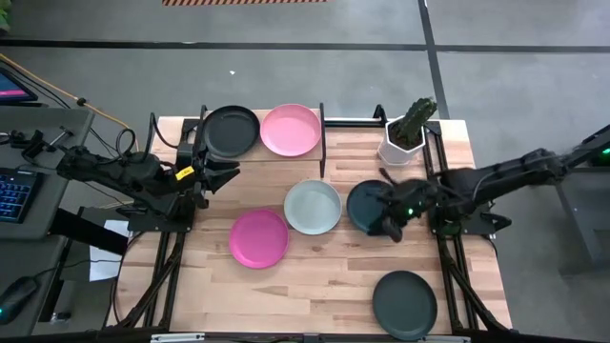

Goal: Place and stack plates onto a shelf
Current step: Stack the white plate on the top of the light pink plate on the shelf

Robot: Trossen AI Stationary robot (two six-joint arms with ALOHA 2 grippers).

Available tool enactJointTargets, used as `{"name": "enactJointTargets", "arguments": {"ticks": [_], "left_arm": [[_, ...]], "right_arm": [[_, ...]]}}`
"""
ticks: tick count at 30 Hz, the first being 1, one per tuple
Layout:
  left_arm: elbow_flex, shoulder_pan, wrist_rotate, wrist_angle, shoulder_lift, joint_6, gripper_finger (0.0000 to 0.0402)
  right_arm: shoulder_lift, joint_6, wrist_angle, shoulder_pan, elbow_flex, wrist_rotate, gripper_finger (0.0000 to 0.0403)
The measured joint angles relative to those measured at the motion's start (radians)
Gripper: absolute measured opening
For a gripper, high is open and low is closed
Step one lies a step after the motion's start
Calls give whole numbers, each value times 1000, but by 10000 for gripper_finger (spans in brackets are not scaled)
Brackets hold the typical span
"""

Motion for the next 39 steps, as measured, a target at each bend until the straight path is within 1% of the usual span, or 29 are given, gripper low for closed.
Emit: {"name": "enactJointTargets", "arguments": {"ticks": [2,3,5,7,9,12,15,18,25,31,36,39], "left_arm": [[0,0,-1,0,0,0,115],[0,1,-2,0,0,0,115],[0,1,-2,0,0,-1,115],[0,1,-2,0,0,-1,115],[0,1,-2,1,0,-1,115],[0,1,-2,0,0,0,115],[0,1,-2,1,0,-1,115],[0,1,-1,1,0,0,115],[0,1,-1,1,0,0,115],[0,1,1,1,0,0,115],[0,1,1,0,0,-1,115],[0,1,1,1,0,-1,115]], "right_arm": [[0,112,82,42,-56,49,130],[0,197,136,60,-85,89,130],[1,407,265,91,-149,211,130],[15,563,389,110,-214,337,130],[39,673,491,115,-271,424,130],[108,813,594,116,-317,503,130],[205,877,650,116,-315,514,130],[307,887,658,115,-266,512,130],[490,912,580,63,-172,501,130],[596,937,579,20,-132,497,130],[644,940,575,-3,-130,457,130],[662,956,576,-11,-130,451,130]]}}
